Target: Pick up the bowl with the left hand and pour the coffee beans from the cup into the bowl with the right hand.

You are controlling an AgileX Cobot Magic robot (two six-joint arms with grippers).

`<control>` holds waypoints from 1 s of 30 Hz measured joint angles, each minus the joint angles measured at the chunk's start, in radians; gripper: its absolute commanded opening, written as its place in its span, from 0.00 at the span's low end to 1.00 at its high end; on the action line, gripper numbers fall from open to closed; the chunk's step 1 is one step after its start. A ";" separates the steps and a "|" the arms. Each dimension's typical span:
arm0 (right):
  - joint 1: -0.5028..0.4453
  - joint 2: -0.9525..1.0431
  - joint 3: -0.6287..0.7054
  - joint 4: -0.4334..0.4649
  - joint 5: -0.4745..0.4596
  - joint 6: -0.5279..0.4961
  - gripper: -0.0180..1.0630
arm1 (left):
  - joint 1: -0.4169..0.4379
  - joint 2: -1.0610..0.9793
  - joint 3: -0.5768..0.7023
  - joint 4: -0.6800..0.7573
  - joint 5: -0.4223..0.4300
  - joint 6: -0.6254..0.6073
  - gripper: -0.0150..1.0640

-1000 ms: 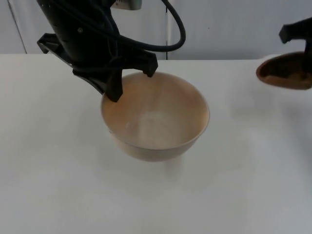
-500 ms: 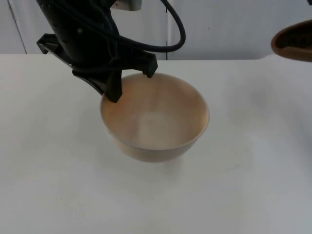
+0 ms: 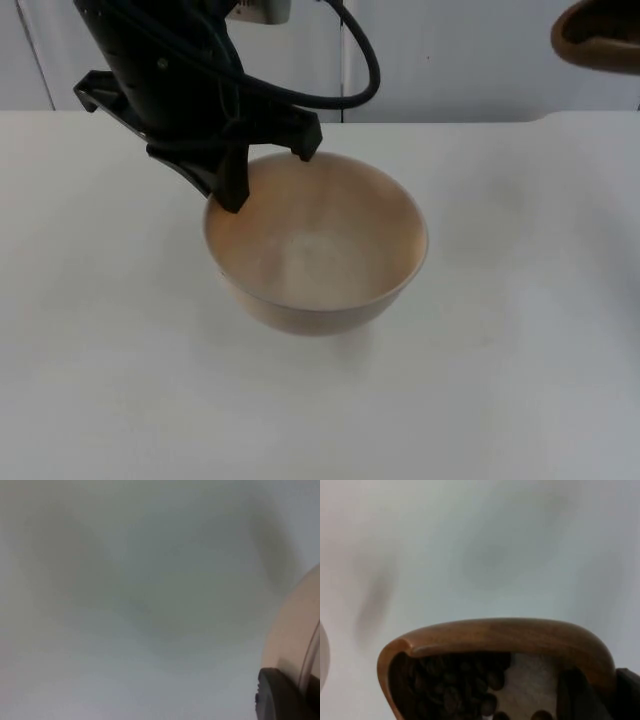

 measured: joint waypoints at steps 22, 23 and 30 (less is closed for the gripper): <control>0.059 0.036 -0.006 0.020 0.014 -0.026 0.02 | 0.000 0.000 0.000 0.000 0.000 0.000 0.01; 0.073 0.045 -0.006 0.020 0.014 -0.026 0.02 | 0.000 0.000 0.000 0.000 0.000 0.000 0.01; 0.155 0.108 -0.068 -0.048 0.018 0.012 0.02 | 0.000 0.000 0.000 0.000 -0.006 0.000 0.01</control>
